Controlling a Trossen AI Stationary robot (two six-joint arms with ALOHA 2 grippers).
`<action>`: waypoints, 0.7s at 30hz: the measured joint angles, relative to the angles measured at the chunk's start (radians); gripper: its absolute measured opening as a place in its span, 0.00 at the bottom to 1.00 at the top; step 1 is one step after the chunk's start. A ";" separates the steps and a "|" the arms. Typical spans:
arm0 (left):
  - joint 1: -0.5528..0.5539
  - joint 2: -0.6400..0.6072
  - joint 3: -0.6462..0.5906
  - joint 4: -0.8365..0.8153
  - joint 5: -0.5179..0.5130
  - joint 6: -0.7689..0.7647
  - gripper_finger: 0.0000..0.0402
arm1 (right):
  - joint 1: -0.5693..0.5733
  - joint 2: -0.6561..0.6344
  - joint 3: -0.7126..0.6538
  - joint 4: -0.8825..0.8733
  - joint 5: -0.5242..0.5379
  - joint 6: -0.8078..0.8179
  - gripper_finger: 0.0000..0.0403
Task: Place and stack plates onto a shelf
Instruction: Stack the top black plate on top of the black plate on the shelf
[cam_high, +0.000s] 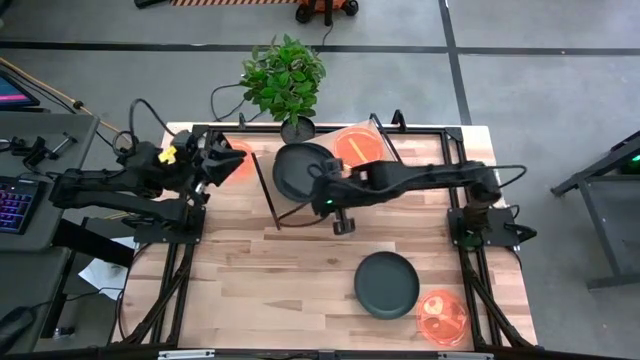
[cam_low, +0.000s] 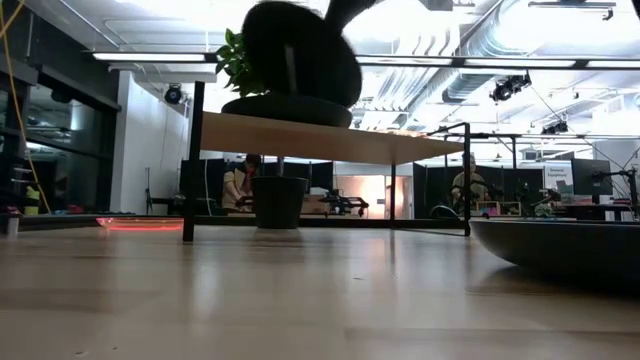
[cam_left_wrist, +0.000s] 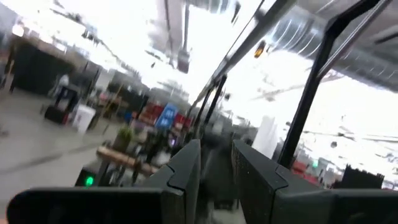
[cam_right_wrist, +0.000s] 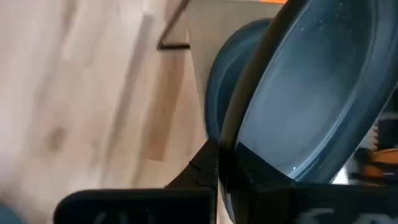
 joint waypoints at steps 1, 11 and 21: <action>0.000 0.000 0.000 0.019 0.000 0.008 0.20 | -0.002 0.018 0.006 0.001 0.015 -0.025 0.00; 0.000 0.001 0.000 0.045 -0.001 0.015 0.20 | -0.008 0.097 0.017 -0.008 0.111 -0.162 0.00; 0.000 0.001 0.000 0.043 -0.001 0.016 0.20 | -0.033 0.097 0.017 -0.002 0.108 -0.158 0.07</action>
